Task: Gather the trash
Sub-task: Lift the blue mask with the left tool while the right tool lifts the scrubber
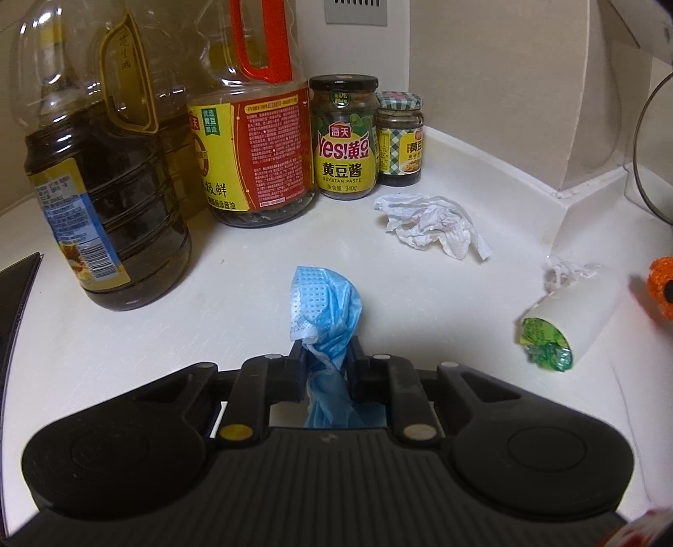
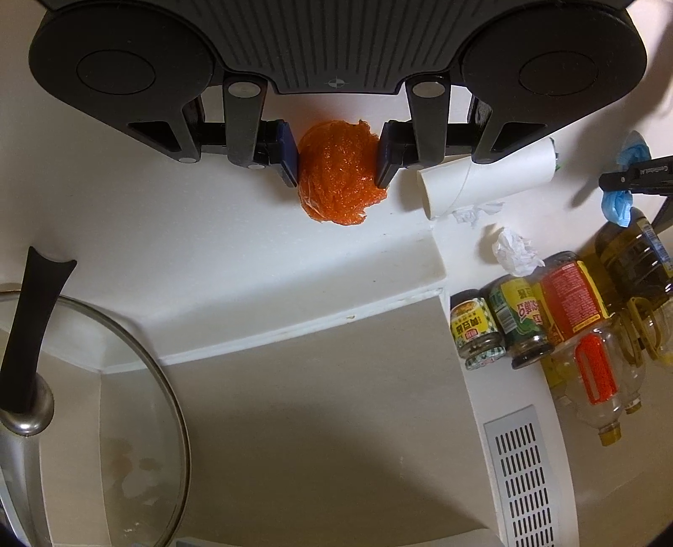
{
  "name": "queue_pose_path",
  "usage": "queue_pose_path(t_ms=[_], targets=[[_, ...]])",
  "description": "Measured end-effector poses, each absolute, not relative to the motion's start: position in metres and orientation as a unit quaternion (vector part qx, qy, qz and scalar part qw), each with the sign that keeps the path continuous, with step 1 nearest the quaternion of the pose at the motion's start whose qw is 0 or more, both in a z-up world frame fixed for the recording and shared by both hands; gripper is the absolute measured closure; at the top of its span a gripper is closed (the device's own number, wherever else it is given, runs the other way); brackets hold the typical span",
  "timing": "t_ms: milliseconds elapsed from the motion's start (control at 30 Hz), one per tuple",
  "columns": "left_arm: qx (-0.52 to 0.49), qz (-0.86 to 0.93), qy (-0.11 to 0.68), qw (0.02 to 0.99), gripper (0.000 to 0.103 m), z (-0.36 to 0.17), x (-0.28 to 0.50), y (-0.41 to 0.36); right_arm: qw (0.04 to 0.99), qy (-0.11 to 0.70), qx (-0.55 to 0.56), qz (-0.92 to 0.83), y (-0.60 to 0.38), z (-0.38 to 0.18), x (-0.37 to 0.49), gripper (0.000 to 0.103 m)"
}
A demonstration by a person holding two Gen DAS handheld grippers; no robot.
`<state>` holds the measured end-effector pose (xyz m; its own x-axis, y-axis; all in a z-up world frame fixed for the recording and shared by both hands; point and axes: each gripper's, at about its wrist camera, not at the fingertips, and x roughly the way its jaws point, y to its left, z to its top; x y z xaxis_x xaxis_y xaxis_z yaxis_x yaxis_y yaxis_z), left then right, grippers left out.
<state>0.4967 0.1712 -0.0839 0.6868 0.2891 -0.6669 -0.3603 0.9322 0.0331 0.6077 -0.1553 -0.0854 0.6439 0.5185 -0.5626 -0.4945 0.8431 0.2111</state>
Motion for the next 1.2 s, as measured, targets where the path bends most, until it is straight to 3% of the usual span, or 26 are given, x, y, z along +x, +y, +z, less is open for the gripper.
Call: queue_pose_path(t_ms=[533,867,1200], targets=[[-0.075,0.127,0.323,0.935,0.087,-0.038,0.422,0.143,0.914,0.291,0.032,0.281,-0.164,-0.053,0.541,0.064],[-0.093,0.068,0.306,0.945,0.087,-0.017,0.344,0.111,0.912,0.278,0.044,0.299,-0.157,-0.030,0.442,0.064],[-0.103,0.011,0.323,0.941,0.087,-0.026,0.262,0.091,0.896,0.309,0.052,0.313,-0.141,-0.041,0.334,0.064]])
